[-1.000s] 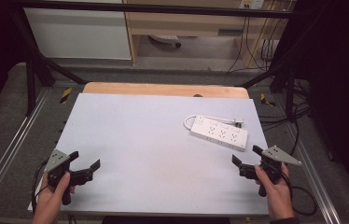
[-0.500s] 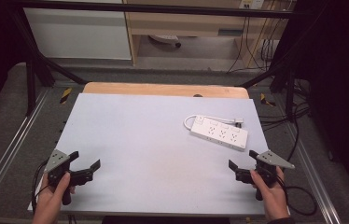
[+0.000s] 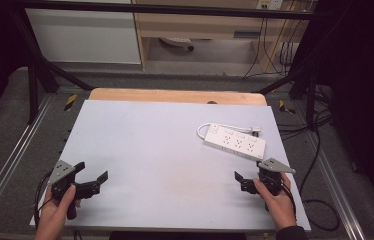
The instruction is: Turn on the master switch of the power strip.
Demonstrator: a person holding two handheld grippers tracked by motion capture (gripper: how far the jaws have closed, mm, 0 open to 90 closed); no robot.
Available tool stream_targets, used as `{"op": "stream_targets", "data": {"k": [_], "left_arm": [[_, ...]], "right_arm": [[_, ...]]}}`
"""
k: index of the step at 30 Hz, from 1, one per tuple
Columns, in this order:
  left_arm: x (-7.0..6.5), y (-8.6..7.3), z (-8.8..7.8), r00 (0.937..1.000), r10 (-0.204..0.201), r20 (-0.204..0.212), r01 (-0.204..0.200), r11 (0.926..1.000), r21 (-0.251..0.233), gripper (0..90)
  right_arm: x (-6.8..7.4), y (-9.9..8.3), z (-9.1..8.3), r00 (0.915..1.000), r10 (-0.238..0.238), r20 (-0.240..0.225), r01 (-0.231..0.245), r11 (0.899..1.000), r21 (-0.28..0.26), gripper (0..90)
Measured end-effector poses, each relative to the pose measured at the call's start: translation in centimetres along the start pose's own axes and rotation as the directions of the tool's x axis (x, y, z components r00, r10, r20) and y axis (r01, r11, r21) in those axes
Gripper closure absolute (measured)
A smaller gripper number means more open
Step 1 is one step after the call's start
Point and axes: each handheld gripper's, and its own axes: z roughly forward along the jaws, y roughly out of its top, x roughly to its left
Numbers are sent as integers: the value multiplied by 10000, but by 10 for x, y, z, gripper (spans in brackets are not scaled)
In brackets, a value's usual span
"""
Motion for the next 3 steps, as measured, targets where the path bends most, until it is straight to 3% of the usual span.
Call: {"op": "stream_targets", "data": {"k": [3], "left_arm": [[0,0,0,10000,10,-7,-10,10000,-25,62]], "right_arm": [[0,-1,5,9996,-76,256,63,9988,477,44]]}}
